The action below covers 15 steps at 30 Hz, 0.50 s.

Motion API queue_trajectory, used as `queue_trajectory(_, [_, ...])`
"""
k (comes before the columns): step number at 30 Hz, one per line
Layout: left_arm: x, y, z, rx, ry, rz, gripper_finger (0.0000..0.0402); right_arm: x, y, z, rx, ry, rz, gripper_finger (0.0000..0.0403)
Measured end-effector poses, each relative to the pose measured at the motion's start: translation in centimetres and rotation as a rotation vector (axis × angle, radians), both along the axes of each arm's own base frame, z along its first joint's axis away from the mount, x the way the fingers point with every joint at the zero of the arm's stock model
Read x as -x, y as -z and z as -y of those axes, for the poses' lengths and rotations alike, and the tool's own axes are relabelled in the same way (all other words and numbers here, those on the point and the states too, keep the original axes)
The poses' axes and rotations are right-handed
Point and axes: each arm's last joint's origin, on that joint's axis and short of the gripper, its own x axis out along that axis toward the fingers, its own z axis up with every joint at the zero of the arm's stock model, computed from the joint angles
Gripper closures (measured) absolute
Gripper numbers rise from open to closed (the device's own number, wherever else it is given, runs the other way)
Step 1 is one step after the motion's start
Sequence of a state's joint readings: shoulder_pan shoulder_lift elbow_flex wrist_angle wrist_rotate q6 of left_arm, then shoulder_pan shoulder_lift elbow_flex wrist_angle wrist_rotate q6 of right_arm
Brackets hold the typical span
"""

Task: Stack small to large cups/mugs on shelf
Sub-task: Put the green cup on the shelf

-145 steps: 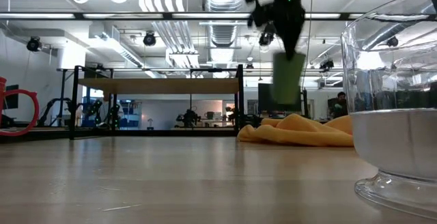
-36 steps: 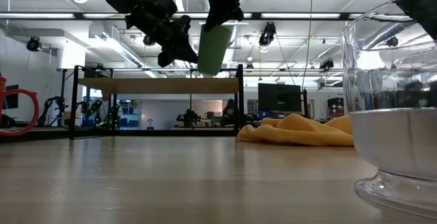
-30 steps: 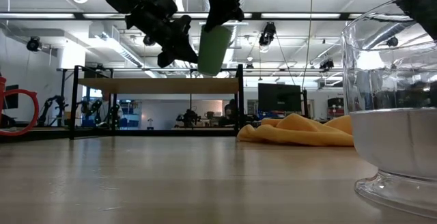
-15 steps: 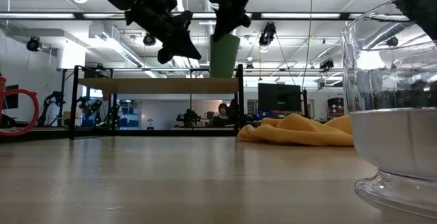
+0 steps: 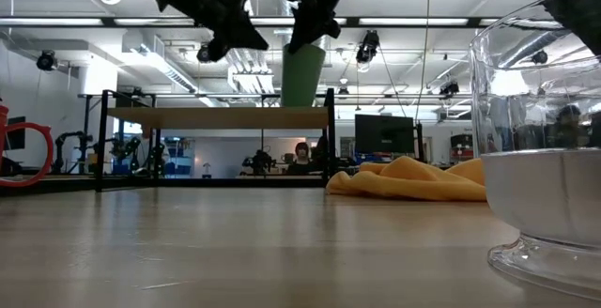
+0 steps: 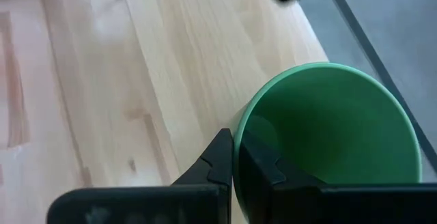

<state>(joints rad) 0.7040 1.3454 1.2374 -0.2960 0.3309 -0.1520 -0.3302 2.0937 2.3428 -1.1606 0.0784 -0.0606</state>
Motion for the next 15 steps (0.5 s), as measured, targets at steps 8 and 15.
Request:
queue_trajectory(8, [1.9, -2.8, 1.6, -0.07, 0.0, 0.079, 0.0402, 0.0, 0.0, -0.1, -0.025, -0.013, 0.008, 0.0392])
queue_trajectory(15, [3.3, -4.3, 2.7, -0.117, 0.001, 0.124, 0.0402, -0.3, -0.2, -0.1, -0.037, -0.031, 0.05, 0.0367])
